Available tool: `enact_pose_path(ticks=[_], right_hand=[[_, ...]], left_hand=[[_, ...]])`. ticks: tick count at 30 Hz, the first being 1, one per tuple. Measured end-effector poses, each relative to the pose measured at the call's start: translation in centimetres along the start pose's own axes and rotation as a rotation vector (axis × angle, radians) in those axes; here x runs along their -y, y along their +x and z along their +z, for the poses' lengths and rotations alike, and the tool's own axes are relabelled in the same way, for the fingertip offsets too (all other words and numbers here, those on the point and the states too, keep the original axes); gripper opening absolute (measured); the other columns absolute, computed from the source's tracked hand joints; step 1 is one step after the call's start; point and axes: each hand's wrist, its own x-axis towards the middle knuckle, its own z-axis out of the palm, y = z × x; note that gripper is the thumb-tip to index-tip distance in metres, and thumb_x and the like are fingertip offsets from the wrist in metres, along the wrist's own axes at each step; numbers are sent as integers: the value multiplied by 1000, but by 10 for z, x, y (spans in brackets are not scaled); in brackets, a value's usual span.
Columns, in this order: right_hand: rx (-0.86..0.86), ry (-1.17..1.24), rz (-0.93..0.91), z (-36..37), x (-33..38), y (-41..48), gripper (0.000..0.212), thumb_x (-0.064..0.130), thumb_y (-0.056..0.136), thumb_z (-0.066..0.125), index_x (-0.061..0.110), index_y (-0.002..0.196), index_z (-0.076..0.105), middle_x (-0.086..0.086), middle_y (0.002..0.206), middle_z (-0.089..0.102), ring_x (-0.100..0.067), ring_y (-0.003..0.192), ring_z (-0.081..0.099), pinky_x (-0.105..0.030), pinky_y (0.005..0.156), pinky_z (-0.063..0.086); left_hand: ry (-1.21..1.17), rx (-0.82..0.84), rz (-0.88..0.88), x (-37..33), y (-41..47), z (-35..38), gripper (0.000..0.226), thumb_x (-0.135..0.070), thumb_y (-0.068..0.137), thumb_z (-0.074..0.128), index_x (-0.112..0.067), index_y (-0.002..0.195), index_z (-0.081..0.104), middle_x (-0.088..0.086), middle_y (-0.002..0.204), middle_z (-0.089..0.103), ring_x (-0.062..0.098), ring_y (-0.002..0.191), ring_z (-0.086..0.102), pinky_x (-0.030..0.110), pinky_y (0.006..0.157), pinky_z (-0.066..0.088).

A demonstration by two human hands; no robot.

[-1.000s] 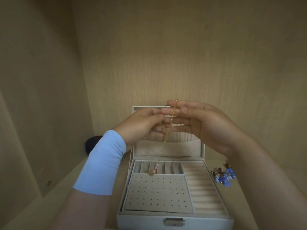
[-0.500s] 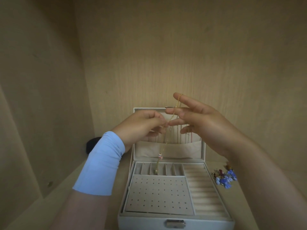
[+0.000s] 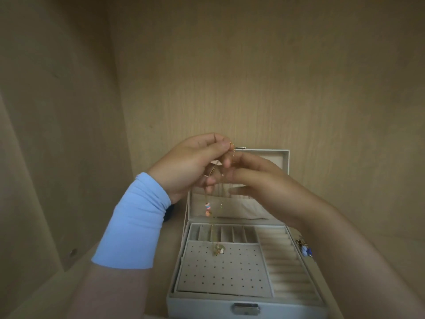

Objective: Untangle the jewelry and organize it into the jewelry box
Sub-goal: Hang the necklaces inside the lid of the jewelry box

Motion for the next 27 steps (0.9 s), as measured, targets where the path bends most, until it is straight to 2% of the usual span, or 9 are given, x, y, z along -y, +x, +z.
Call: enact_pose_path(ticks=[2,4,5,8,10,14,17,23,27], right_hand=[[110,244,-31,4,2,-2,8,8,95,50,8,97,58,-13,87,70,-28,85,70,-48,94,50],[65,284,23,4,3,-3,16,9,98,49,11,91,64,-7,63,50,-21,54,49,-42,78,51],[19,253,48,1,1,-3,18,15,100,51,11,92,67,-1,59,38,-16,48,37,-38,70,50],[-113,133,51,-6,-1,-2,23,24,101,54,11,92,70,6,55,28,-11,46,26,-30,54,40],[-194,132,38,-10,-3,-1,24,24,102,53,12,91,70,6,55,28,-10,46,26,-28,49,35],[-327,161,32,-15,-5,1,24,21,102,52,11,90,70,2,58,30,-12,46,25,-26,46,33],[-383,191,16,-19,-5,1,25,19,102,51,11,86,69,2,58,37,-11,43,27,-26,46,33],[-364,59,-6,-18,-5,1,25,24,100,55,12,87,73,2,58,45,-10,43,32,-25,45,30],[-239,-85,-30,-8,-6,3,27,23,101,53,10,86,71,6,54,45,-2,42,36,-16,43,30]], left_hand=[[191,-48,15,-3,0,2,17,-17,101,49,-10,90,59,-1,64,56,11,40,38,21,39,35],[327,-108,28,-4,0,0,16,-20,99,52,-9,92,63,-4,60,56,11,40,38,21,41,33],[411,-149,40,-4,1,-3,16,-22,98,55,-10,92,64,-5,58,56,11,41,40,21,42,34],[601,-190,33,4,-1,-16,15,-30,92,63,-16,89,69,-10,56,57,6,46,50,24,51,44],[583,-78,-87,11,-3,-26,16,-31,90,67,-16,90,71,-7,60,63,10,56,59,29,63,53],[518,108,-238,31,-5,-39,15,-22,91,67,-9,94,74,1,81,75,15,80,69,29,83,54],[481,170,-289,39,-4,-38,14,-20,93,64,-11,94,74,3,93,76,17,95,71,38,98,52],[607,261,-303,36,-2,-31,11,-20,92,66,-23,90,76,-5,99,76,3,98,68,33,103,47],[192,202,-154,37,3,-19,11,-10,92,63,-3,100,66,10,97,75,23,96,70,31,97,51]])
